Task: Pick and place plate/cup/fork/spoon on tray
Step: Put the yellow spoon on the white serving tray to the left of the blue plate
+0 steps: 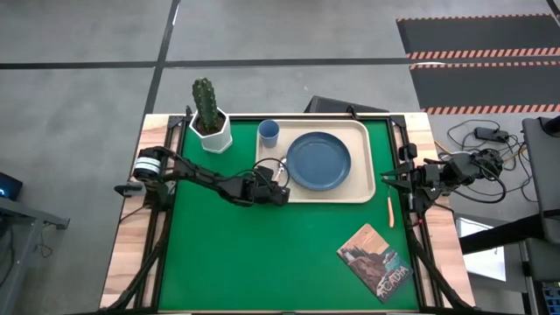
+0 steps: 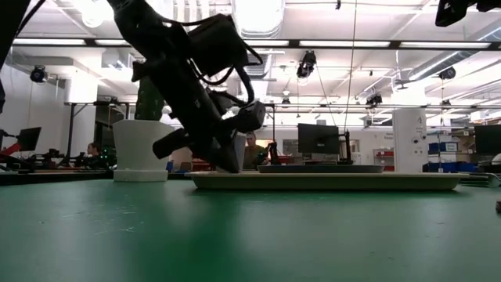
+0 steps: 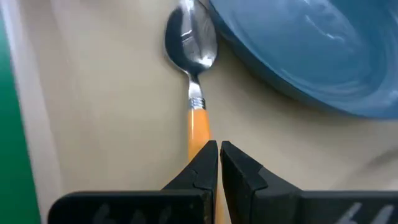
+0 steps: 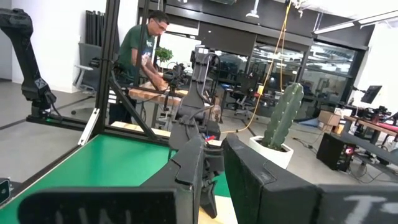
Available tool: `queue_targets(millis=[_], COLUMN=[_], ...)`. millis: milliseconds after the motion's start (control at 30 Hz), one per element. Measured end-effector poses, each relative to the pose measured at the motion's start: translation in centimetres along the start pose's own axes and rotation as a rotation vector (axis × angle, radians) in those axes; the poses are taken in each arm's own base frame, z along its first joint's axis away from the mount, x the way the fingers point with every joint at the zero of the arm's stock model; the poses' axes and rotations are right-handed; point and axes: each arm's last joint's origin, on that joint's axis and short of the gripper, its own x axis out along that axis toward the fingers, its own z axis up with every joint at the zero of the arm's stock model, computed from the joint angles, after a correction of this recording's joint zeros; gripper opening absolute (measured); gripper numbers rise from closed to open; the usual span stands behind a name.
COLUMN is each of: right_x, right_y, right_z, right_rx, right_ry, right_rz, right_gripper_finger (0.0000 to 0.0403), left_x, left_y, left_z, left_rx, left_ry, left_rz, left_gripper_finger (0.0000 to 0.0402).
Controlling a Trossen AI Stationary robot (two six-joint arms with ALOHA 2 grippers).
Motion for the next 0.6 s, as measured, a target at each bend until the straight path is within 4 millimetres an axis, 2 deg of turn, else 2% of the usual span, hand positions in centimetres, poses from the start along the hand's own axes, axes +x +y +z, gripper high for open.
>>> queue_targets(millis=[267,600], right_x=[0.00,0.00], right_y=[0.00,0.00], right_z=[0.00,0.01], right_rx=[0.000,-0.001], right_ry=[-0.001,-0.002], right_rz=[0.000,0.000], right_gripper_finger=[0.0052,0.0052], left_x=[0.47,0.48], left_y=[-0.08,-0.13], left_z=[0.03,0.06], left_rx=[0.001,0.003], left_ry=[-0.081,-0.086], left_rz=[0.045,0.041], left_gripper_finger=[0.0001,0.0001])
